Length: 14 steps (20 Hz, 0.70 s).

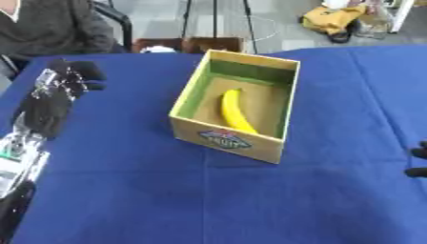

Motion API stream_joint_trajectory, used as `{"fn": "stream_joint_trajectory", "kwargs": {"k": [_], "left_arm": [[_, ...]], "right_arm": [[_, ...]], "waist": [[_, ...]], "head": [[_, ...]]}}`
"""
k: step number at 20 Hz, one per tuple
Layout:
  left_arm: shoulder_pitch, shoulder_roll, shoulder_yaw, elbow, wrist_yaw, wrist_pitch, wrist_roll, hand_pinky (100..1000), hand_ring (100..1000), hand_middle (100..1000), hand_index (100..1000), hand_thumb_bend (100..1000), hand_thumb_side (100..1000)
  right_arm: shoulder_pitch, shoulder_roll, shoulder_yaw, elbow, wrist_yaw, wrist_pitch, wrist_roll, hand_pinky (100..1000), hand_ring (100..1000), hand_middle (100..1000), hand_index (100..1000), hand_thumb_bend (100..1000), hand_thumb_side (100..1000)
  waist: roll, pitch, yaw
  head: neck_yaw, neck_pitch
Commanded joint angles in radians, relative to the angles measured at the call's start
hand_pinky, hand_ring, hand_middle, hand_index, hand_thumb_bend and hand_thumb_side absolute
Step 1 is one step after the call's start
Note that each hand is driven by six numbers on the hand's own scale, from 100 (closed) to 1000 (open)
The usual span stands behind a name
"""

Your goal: Pick up objects on the table and place them in the box.

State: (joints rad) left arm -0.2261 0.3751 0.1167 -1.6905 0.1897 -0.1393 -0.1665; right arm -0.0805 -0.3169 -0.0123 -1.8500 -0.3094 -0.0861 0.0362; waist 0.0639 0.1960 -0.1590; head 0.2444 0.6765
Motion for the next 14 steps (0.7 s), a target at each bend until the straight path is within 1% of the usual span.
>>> {"fn": "stream_joint_trajectory", "kwargs": {"k": [1, 13, 14], "left_arm": [[0.004, -0.004, 0.015, -0.028, -0.001, 0.012, 0.002, 758, 766, 669, 773, 228, 1000], [0.027, -0.022, 0.011, -0.005, -0.015, 0.022, 0.041, 768, 777, 681, 778, 230, 1000], [0.028, -0.022, 0.010, -0.003, -0.015, 0.023, 0.043, 772, 775, 679, 781, 218, 1000]], "right_arm": [[-0.009, -0.007, -0.008, -0.026, -0.006, -0.001, -0.003, 567, 733, 674, 712, 100, 854], [-0.010, -0.010, -0.011, -0.028, -0.006, -0.002, -0.008, 569, 735, 675, 713, 100, 853], [-0.010, -0.010, -0.011, -0.028, -0.005, -0.002, -0.008, 569, 736, 675, 713, 100, 855]], "waist": [[-0.006, -0.012, 0.000], [-0.004, -0.011, 0.002], [-0.004, -0.010, 0.002]], "head": [[-0.002, 0.003], [0.003, 0.001], [0.003, 0.000]]}}
